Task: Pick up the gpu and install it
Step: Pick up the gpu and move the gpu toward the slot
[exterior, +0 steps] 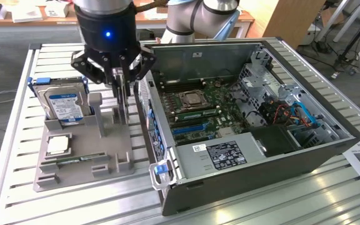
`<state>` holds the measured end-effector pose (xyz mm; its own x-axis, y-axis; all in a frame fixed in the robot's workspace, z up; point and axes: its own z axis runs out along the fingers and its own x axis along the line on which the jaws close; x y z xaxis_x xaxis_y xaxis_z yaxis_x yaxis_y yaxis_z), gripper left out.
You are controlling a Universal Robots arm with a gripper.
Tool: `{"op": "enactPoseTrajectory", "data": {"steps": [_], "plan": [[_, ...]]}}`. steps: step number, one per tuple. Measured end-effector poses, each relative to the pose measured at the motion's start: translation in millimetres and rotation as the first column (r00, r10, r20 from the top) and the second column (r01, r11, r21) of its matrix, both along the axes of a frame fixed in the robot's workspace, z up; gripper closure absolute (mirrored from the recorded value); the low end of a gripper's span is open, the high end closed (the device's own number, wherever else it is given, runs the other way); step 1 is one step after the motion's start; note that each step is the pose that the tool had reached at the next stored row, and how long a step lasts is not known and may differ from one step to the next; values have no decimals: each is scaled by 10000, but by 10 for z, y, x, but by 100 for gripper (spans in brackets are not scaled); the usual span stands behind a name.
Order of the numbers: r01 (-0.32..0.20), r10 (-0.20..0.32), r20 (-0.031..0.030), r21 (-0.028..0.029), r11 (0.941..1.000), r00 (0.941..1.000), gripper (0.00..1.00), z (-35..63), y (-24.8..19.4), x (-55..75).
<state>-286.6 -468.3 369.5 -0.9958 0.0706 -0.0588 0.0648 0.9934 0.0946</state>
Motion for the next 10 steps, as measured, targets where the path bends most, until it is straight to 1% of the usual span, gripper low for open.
{"op": "enactPoseTrajectory", "data": {"steps": [2,4,5,8,9,10], "plan": [[0,0,-44,8,10000,10000,72,89,0,66],[0,0,-109,11,10000,9999,72,171,0,131],[-1,1,-153,12,10000,9999,72,204,0,162],[0,0,-359,12,10000,9994,72,269,0,242],[1,0,-422,10,10000,9991,72,294,0,271],[0,0,-471,10,10000,9989,72,327,-1,306]]}}
